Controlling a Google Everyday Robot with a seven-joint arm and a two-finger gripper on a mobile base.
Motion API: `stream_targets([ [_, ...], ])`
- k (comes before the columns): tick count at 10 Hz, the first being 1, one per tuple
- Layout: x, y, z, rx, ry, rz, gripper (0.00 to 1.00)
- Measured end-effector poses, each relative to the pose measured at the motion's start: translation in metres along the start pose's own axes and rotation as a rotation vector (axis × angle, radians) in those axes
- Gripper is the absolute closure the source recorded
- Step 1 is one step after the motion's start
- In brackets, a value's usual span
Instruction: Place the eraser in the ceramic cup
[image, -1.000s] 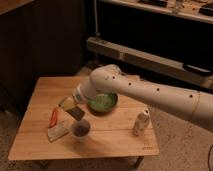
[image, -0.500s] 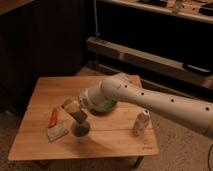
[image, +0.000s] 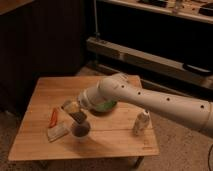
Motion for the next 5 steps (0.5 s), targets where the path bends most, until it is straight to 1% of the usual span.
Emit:
stream_targets([
  [1,-0.0006,0.0007,0.0018,0.0,-0.007,-0.002,1.0],
  [2,-0.0012,-0.0009,0.008,0.005,-0.023,-0.004,1.0],
  [3,-0.0025,0.0003,0.0074,0.003,-0.024,0.0,1.0],
  [5,-0.0043,0.0024,0.0068,0.003,-0.013,-0.001,1.0],
])
